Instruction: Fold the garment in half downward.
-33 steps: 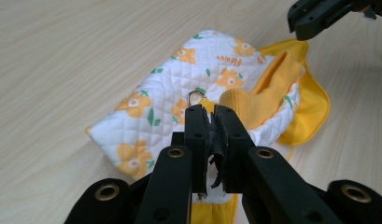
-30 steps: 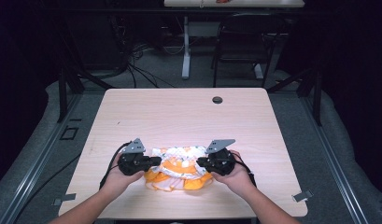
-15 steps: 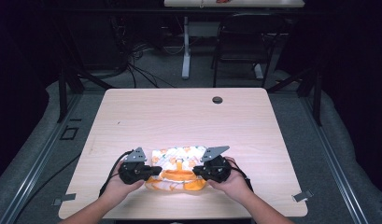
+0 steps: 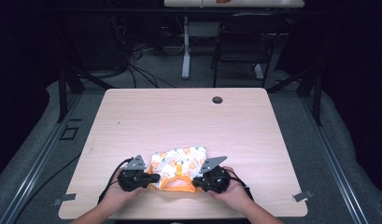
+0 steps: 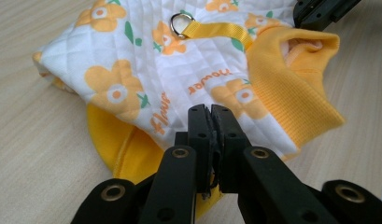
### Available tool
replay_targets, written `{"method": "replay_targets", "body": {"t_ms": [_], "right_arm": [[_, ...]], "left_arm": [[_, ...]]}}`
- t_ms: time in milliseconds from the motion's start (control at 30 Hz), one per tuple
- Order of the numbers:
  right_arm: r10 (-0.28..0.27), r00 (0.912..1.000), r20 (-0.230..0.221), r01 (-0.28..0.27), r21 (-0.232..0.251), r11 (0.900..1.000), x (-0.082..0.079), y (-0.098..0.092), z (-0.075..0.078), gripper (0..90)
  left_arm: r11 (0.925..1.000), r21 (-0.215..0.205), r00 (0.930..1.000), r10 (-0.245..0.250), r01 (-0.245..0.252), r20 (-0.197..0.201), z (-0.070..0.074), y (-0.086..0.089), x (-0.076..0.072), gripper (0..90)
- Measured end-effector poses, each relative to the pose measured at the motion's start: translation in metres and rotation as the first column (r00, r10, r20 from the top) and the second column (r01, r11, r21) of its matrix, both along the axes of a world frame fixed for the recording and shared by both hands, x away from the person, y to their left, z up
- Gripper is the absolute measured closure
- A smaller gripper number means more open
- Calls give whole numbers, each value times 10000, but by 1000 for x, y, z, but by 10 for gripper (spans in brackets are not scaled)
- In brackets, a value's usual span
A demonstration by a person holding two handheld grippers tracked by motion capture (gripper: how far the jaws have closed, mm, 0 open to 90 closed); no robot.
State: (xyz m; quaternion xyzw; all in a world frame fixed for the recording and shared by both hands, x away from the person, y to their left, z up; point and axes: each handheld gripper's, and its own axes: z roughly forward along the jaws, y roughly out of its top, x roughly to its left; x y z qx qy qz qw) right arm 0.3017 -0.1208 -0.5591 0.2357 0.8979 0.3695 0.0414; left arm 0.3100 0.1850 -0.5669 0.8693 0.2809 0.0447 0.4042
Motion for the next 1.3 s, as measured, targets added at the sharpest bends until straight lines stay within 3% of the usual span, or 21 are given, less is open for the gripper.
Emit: {"method": "replay_targets", "body": {"t_ms": [67, 600, 1033, 1300], "right_arm": [[37, 10000, 12, -37, -196, 9998, 0, 0, -2, 839], [-257, 9996, -113, 256, -24, 9997, 4, -4, -9, 850], [-716, 9972, -205, 719, 157, 9973, 23, -4, -10, 849], [-928, 9957, -37, 928, -14, 9957, 34, -2, -9, 848]], "left_arm": [[10000, 38, 10000, 0, 0, 0, -3, 0, 0, 868], [9995, -47, 9995, 301, -301, -27, -7, 0, 13, 873], [9974, -67, 9975, 713, -713, 24, -8, -1, 28, 877], [9953, -118, 9953, 966, -965, 65, -8, -3, 38, 878]]}}
